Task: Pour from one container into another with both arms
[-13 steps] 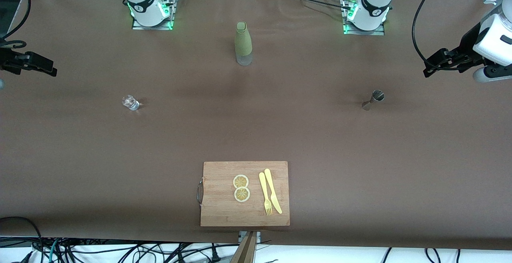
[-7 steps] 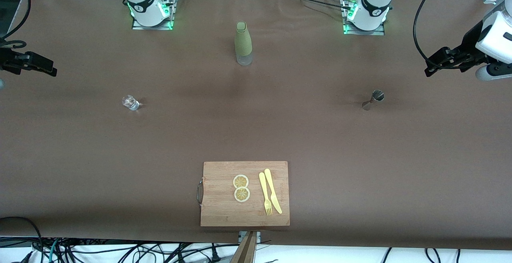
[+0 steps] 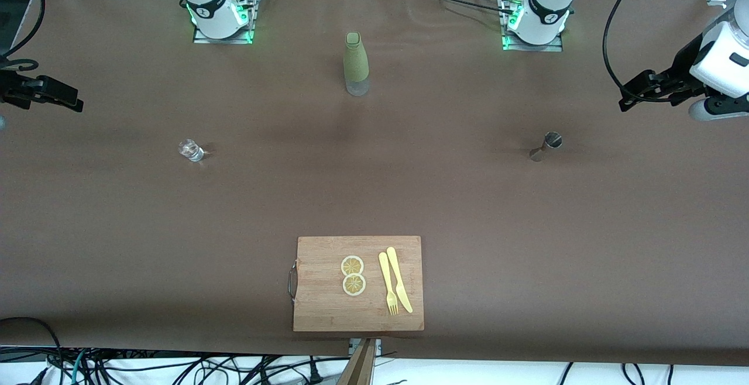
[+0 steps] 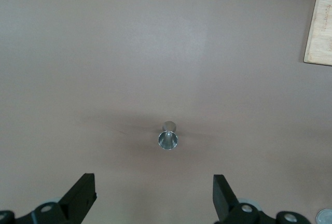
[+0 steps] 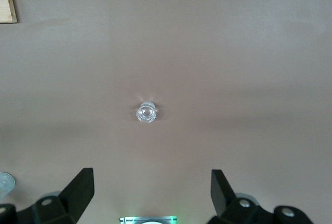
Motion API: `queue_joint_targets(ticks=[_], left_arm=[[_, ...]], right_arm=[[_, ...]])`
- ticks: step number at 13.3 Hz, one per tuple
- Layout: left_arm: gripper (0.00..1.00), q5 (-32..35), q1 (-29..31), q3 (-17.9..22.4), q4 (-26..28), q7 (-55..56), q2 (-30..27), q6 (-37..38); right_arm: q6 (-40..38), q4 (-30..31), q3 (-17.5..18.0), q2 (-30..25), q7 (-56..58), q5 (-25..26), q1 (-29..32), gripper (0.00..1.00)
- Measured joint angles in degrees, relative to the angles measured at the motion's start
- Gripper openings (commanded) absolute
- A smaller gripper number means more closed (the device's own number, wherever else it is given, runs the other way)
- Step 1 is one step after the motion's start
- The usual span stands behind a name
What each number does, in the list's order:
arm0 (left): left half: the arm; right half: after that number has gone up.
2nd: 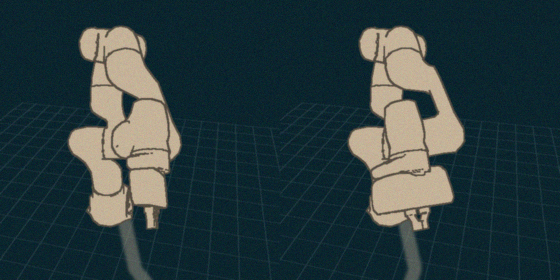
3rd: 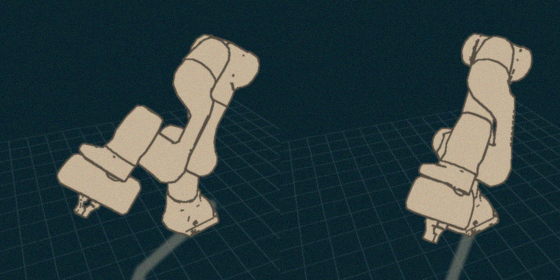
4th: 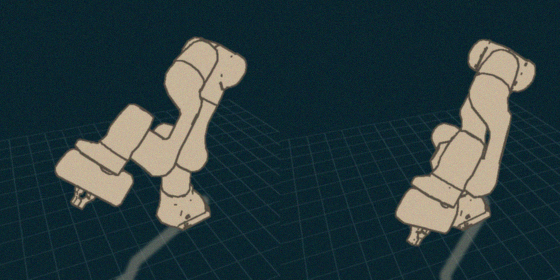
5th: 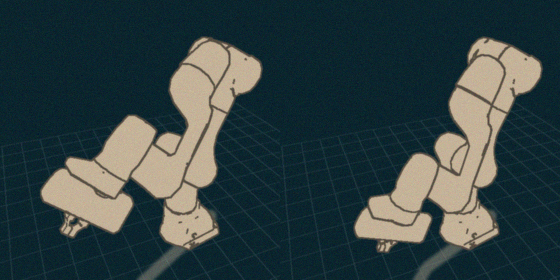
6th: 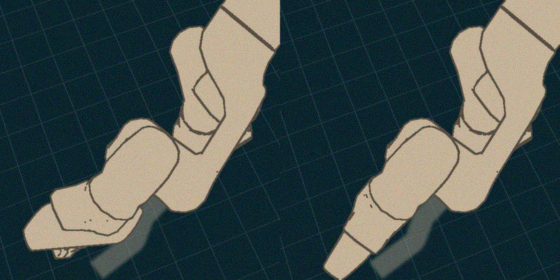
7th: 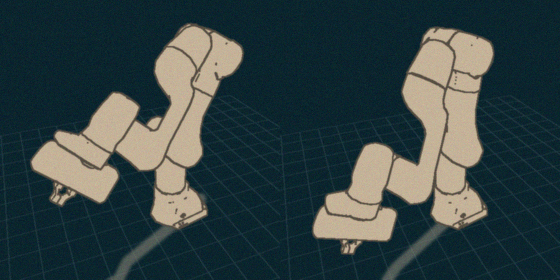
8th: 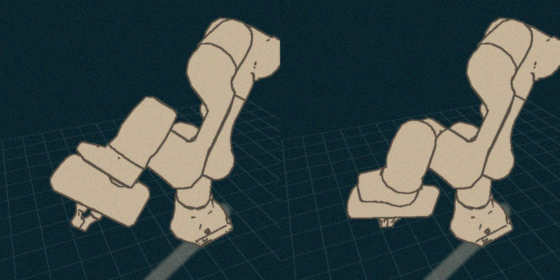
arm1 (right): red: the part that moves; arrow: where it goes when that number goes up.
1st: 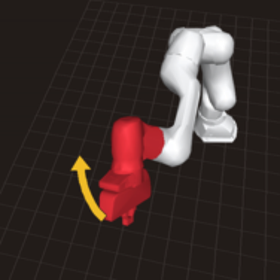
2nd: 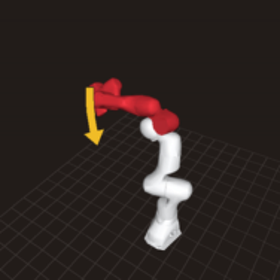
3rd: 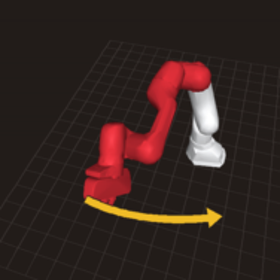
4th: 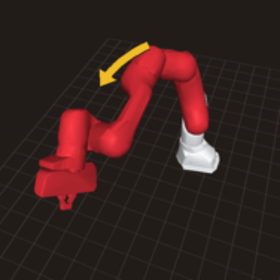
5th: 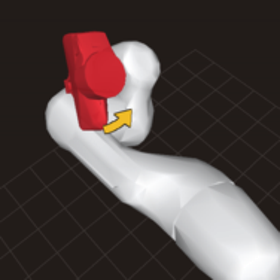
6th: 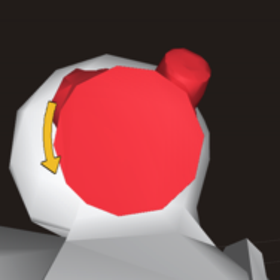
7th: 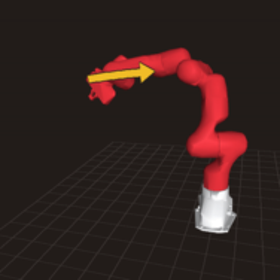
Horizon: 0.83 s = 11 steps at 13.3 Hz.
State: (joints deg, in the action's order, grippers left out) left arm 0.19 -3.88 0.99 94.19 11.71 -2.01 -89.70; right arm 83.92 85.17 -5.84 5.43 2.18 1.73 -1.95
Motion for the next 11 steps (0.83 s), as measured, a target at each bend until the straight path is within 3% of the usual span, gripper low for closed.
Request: queue_joint_targets(ticks=[11], left_arm=[[1.00, 0.02, 0.07, 2.63, -0.03, -13.78, 0.00, 0.05]], right_arm=[[0.00, 0.00, -0.24, 0.00, 0.00, 0.00, 0.43, 1.00]])
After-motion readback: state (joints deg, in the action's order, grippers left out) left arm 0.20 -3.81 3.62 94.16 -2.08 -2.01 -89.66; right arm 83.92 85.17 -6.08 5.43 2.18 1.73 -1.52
